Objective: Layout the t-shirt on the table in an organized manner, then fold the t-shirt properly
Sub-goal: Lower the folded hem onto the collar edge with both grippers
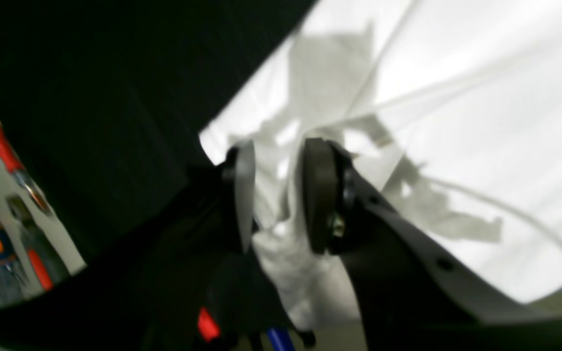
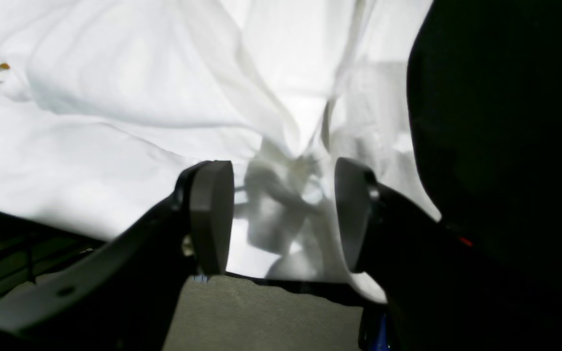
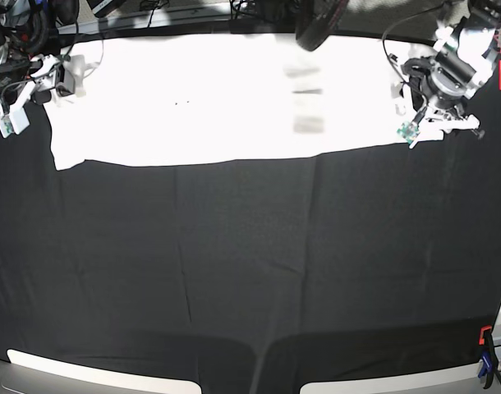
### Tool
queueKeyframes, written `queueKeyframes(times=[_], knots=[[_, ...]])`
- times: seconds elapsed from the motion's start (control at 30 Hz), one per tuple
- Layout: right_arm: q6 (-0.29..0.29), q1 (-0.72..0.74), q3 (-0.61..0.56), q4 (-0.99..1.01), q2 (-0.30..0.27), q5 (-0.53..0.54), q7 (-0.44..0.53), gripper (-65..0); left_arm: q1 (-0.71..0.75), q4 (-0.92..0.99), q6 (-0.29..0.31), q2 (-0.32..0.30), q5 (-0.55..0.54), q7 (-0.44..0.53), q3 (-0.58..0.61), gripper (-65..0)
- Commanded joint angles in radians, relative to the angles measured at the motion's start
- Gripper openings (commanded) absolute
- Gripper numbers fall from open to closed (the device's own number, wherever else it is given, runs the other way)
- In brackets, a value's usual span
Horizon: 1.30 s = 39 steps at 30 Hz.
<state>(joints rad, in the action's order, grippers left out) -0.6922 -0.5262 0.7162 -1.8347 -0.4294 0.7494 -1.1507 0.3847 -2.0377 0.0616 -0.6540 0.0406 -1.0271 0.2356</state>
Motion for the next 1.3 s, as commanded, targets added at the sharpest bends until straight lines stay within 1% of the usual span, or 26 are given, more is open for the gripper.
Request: queueKeyframes(times=[0.0, 0.07, 0.13, 0.2, 0.23, 0.27, 0.37, 0.43, 0.47, 0.53, 0.6, 0.63, 0.67, 0.73, 0.77, 0.83, 0.87, 0.93, 1.0, 1.07, 1.17, 1.2, 1.23, 1.27], knots=[[-0.006, 0.003, 0.010, -0.018, -0.019, 0.010, 0.004, -32.9, -0.002, -0.019, -0.008, -0.014, 0.010, -0.014, -0.006, -48.8], [-0.006, 0.003, 0.010, -0.018, -0.019, 0.010, 0.004, -32.9, -0.002, -0.024, -0.008, -0.014, 0.010, -0.065, -0.006, -48.8], [-0.006, 0.003, 0.010, -0.018, -0.020, 0.010, 0.004, -32.9, -0.002, -0.042, -0.005, -0.014, 0.011, -0.137, -0.006, -48.8], [-0.006, 0.003, 0.010, -0.018, -0.019, 0.010, 0.004, -32.9, -0.002, -0.072, 0.023, -0.014, 0.010, -0.212, -0.006, -48.8], [-0.006, 0.003, 0.010, -0.018, -0.019, 0.010, 0.005, -32.9, -0.002, -0.089, 0.042, -0.014, 0.011, -0.231, -0.006, -48.8], [-0.006, 0.003, 0.010, -0.018, -0.020, 0.010, 0.005, -32.9, 0.000, -0.103, 0.047, -0.014, 0.010, -0.228, -0.006, -48.8], [-0.006, 0.003, 0.010, -0.018, -0.019, 0.010, 0.005, -32.9, 0.000, -0.148, 0.046, -0.014, 0.010, -0.176, -0.006, -48.8], [-0.006, 0.003, 0.010, -0.018, -0.019, 0.010, 0.005, -32.9, 0.000, -0.176, 0.032, -0.014, 0.009, -0.117, -0.006, -48.8], [-0.006, 0.003, 0.010, -0.018, -0.019, 0.010, 0.005, -32.9, 0.000, -0.186, 0.016, -0.014, 0.003, -0.080, -0.006, -48.8], [-0.006, 0.003, 0.010, -0.018, -0.019, 0.010, 0.005, -32.9, 0.000, -0.195, -0.010, -0.014, -0.026, -0.008, -0.006, -48.8], [-0.006, 0.003, 0.010, -0.018, -0.019, 0.010, 0.005, -32.9, 0.000, -0.196, -0.008, -0.014, -0.086, 0.020, -0.006, -48.8], [-0.006, 0.003, 0.010, -0.018, -0.019, 0.010, 0.005, -32.9, 0.000, -0.196, 0.000, -0.014, -0.120, 0.019, -0.006, -48.8], [-0.006, 0.003, 0.010, -0.018, -0.019, 0.010, 0.005, -32.9, 0.001, -0.196, 0.021, -0.014, -0.150, 0.018, -0.006, -48.8], [-0.006, 0.003, 0.010, -0.018, -0.019, 0.010, 0.005, -32.9, 0.000, -0.196, 0.081, -0.014, -0.193, 0.020, -0.006, -48.8], [-0.006, 0.003, 0.010, -0.018, -0.019, 0.010, 0.005, -32.9, 0.000, -0.196, 0.096, -0.014, -0.190, 0.029, -0.006, -48.8], [-0.006, 0.003, 0.010, -0.018, -0.019, 0.010, 0.005, -32.9, 0.000, -0.196, 0.095, -0.014, -0.145, 0.060, -0.006, -48.8], [-0.006, 0.003, 0.010, -0.018, -0.019, 0.010, 0.005, -32.9, 0.000, -0.195, 0.076, -0.014, -0.109, 0.077, -0.006, -48.8], [-0.006, 0.003, 0.010, -0.018, -0.019, 0.011, 0.005, -32.9, 0.000, -0.190, -0.019, -0.014, -0.037, 0.108, -0.006, -48.8], [-0.006, 0.003, 0.010, -0.018, -0.019, 0.011, 0.005, -32.9, 0.000, -0.170, -0.093, -0.014, 0.009, 0.112, -0.006, -48.8], [-0.006, 0.003, 0.010, -0.018, -0.019, 0.011, 0.005, -32.9, 0.000, -0.128, -0.116, -0.014, 0.008, 0.108, -0.006, -48.8], [-0.006, 0.003, 0.010, -0.018, -0.019, 0.020, 0.012, -32.9, 0.000, -0.017, -0.114, -0.013, -0.083, 0.113, -0.006, -48.8], [-0.006, 0.003, 0.010, -0.018, -0.019, 0.047, 0.021, -32.9, 0.001, 0.019, -0.114, -0.013, -0.113, 0.119, -0.006, -48.8], [-0.006, 0.003, 0.010, -0.018, -0.019, 0.104, 0.029, -32.9, 0.000, 0.050, -0.114, -0.009, -0.124, 0.130, -0.006, -48.8], [-0.006, 0.003, 0.010, -0.019, -0.019, 0.193, 0.032, -32.9, 0.000, 0.072, -0.114, -0.003, -0.119, 0.152, -0.006, -48.9]])
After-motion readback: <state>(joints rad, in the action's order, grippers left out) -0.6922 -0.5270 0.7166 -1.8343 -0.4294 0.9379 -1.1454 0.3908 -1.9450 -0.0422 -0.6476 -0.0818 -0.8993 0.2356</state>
